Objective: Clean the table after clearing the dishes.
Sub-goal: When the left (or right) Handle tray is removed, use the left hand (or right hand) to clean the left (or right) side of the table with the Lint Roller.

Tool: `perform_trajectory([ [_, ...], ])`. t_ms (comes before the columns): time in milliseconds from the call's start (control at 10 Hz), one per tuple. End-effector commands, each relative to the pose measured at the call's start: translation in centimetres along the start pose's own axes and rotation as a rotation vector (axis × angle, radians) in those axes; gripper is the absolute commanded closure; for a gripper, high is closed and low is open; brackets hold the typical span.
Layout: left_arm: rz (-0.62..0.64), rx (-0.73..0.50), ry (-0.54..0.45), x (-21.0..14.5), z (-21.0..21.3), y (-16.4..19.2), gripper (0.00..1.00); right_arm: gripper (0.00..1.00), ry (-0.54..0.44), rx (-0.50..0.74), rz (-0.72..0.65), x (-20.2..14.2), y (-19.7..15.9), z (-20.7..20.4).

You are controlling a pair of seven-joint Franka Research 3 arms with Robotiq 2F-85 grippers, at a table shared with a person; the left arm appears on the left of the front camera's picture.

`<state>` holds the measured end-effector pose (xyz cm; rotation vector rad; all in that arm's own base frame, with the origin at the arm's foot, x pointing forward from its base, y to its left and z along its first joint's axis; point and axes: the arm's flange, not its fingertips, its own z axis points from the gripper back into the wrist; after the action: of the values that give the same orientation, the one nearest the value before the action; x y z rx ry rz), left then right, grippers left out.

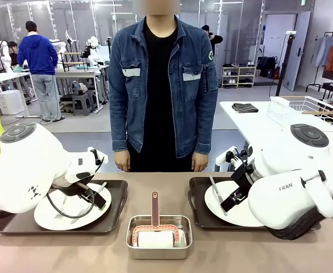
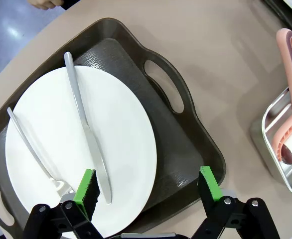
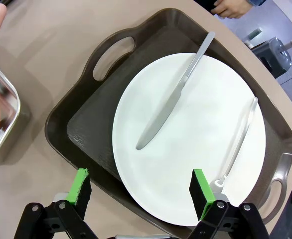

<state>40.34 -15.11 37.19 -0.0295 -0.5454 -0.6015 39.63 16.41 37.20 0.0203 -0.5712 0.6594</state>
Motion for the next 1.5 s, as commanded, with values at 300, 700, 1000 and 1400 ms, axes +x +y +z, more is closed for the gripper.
perform_trajectory([
  [300, 0.04, -0.365, 0.087, 1.8, 4.1, 5.5, 0.0, 0.0, 0.022, 0.305, -0.059, 2.6, -4.1, 2.8],
  [700, 0.174, -0.905, 0.009, 0.3, 5.0, 10.5, 0.0, 0.0, -0.067, 0.795, -0.258, 2.4, -7.2, 2.7],
  [1000, 0.425, -1.175, -0.198, -4.6, 4.5, 14.3, 0.0, 0.0, -0.186, 1.117, -0.527, -2.2, -10.2, 4.0],
  [1400, 0.661, -1.215, -0.435, -11.8, 5.3, 22.8, 0.0, 0.0, -0.268, 1.171, -0.775, -10.9, -18.8, 5.4],
])
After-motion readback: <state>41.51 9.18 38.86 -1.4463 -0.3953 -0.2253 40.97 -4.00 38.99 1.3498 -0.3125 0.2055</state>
